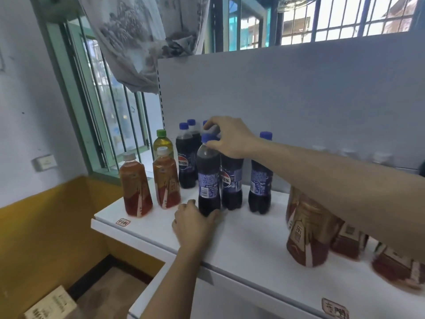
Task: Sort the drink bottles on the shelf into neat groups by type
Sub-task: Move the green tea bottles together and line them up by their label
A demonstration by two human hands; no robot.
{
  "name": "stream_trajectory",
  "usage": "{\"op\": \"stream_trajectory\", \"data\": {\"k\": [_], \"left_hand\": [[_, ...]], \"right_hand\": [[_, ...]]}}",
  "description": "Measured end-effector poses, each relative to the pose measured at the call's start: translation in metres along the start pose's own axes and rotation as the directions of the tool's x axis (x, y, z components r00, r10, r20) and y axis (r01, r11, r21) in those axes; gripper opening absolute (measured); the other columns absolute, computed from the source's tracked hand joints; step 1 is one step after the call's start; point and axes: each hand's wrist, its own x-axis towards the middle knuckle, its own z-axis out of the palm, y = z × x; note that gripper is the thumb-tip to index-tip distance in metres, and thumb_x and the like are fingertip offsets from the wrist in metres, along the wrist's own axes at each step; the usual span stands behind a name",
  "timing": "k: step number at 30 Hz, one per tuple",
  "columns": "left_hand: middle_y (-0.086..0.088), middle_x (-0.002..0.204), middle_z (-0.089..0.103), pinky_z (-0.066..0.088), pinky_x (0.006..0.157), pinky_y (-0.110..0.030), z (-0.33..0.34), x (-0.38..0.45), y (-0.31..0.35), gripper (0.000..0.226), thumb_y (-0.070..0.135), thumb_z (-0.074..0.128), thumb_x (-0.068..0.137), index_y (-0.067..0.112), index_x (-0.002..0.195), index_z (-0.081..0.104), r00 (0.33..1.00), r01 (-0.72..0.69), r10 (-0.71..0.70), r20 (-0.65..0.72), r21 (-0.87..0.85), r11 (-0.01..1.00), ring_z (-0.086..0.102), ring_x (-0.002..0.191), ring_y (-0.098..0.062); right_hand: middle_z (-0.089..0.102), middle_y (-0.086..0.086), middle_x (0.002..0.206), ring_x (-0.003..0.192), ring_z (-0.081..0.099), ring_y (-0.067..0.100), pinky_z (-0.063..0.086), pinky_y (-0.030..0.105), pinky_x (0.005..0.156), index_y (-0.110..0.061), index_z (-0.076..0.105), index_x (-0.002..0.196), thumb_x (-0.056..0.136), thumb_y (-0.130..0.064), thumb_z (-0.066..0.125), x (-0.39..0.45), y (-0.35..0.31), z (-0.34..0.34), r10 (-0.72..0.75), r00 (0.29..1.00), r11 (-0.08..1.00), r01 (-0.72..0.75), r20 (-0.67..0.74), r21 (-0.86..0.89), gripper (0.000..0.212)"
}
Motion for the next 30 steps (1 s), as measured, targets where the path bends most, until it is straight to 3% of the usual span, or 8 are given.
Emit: {"op": "stream_trajectory", "data": {"k": [2, 6, 14, 17, 20, 23, 26, 30], "left_hand": [[-0.008, 0.143, 0.051, 0.046, 0.107, -0.044, -0.007, -0.013, 0.005, 0.061, 0.046, 0.069, 0.092, 0.017, 0.142, 0.049, 0.994, -0.056, 0.033, -0.103, -0.230, 0.972, 0.050, 0.129, -0.026], [-0.001, 0.119, 0.059, 0.053, 0.096, -0.036, -0.016, -0.049, 0.049, 0.021, 0.021, 0.062, 0.099, 0.019, 0.119, 0.060, 0.893, -0.428, 0.338, -0.296, -0.332, 0.841, 0.057, 0.109, -0.015], [0.007, 0.111, 0.063, 0.048, 0.093, -0.029, -0.025, -0.115, 0.209, 0.017, 0.027, 0.055, 0.100, 0.022, 0.114, 0.064, 0.580, -0.798, 0.789, -0.203, -0.337, 0.500, 0.059, 0.104, -0.010], [0.012, 0.119, 0.059, 0.044, 0.094, -0.027, -0.015, -0.136, 0.251, 0.024, 0.038, 0.053, 0.101, 0.028, 0.121, 0.063, 0.501, -0.846, 0.864, -0.055, -0.239, 0.476, 0.054, 0.110, -0.006], [0.008, 0.125, 0.060, 0.047, 0.096, -0.035, 0.002, -0.152, 0.282, 0.036, 0.049, 0.048, 0.101, 0.028, 0.128, 0.061, 0.414, -0.892, 0.902, 0.122, -0.140, 0.429, 0.053, 0.115, -0.011], [0.007, 0.121, 0.062, 0.050, 0.096, -0.041, 0.023, -0.163, 0.300, 0.039, 0.050, 0.047, 0.101, 0.028, 0.130, 0.060, 0.372, -0.908, 0.887, 0.274, -0.092, 0.410, 0.056, 0.109, -0.012], [0.009, 0.116, 0.065, 0.053, 0.091, -0.042, 0.037, -0.172, 0.305, 0.034, 0.049, 0.049, 0.099, 0.029, 0.124, 0.062, 0.359, -0.908, 0.858, 0.366, -0.076, 0.412, 0.060, 0.103, -0.011], [0.011, 0.107, 0.068, 0.056, 0.086, -0.041, 0.050, -0.176, 0.306, 0.033, 0.051, 0.051, 0.097, 0.028, 0.116, 0.064, 0.429, -0.863, 0.843, 0.323, -0.127, 0.488, 0.064, 0.096, -0.010]], "right_hand": [[0.062, -0.005, 0.101, 0.089, 0.060, 0.015, 0.041, 0.023, 0.073, -0.027, 0.062, 0.113, 0.087, -0.030, 0.071, -0.010, 0.010, -0.021, 0.026, 0.996, 0.999, -0.028, -0.089, -0.020, 0.027], [0.065, -0.004, 0.095, 0.083, 0.061, 0.015, 0.042, 0.025, 0.073, -0.027, 0.064, 0.099, 0.086, -0.029, 0.069, -0.034, 0.057, -0.092, 0.181, 0.953, 0.979, -0.199, -0.242, -0.054, 0.014], [0.062, 0.002, 0.105, 0.093, 0.057, 0.026, 0.046, 0.032, 0.076, -0.023, 0.064, 0.102, 0.088, -0.028, 0.062, -0.138, 0.182, -0.252, 0.407, 0.851, 0.725, -0.522, -0.333, -0.449, 0.016], [0.064, 0.009, 0.127, 0.105, 0.059, 0.030, 0.049, 0.034, 0.087, -0.019, 0.064, 0.124, 0.091, -0.032, 0.058, -0.167, 0.222, -0.285, 0.537, 0.820, 0.582, -0.529, -0.196, -0.617, 0.036], [0.061, 0.011, 0.132, 0.109, 0.064, 0.032, 0.055, 0.042, 0.094, -0.020, 0.060, 0.132, 0.095, -0.037, 0.059, -0.188, 0.247, -0.291, 0.633, 0.770, 0.631, -0.451, 0.082, -0.631, 0.040], [0.067, 0.011, 0.115, 0.090, 0.067, 0.028, 0.057, 0.035, 0.078, -0.022, 0.065, 0.108, 0.094, -0.040, 0.063, -0.201, 0.261, -0.285, 0.559, 0.822, 0.704, -0.400, 0.111, -0.588, 0.023], [0.068, 0.008, 0.115, 0.102, 0.062, 0.026, 0.039, 0.025, 0.078, -0.017, 0.071, 0.105, 0.093, -0.027, 0.067, -0.201, 0.261, -0.285, 0.405, 0.913, 0.752, -0.305, 0.045, -0.584, 0.016], [0.060, -0.001, 0.099, 0.098, 0.059, 0.024, 0.034, 0.023, 0.077, -0.024, 0.064, 0.099, 0.096, -0.016, 0.061, -0.204, 0.243, -0.304, 0.172, 0.970, 0.876, -0.229, -0.169, -0.424, 0.009]]}}
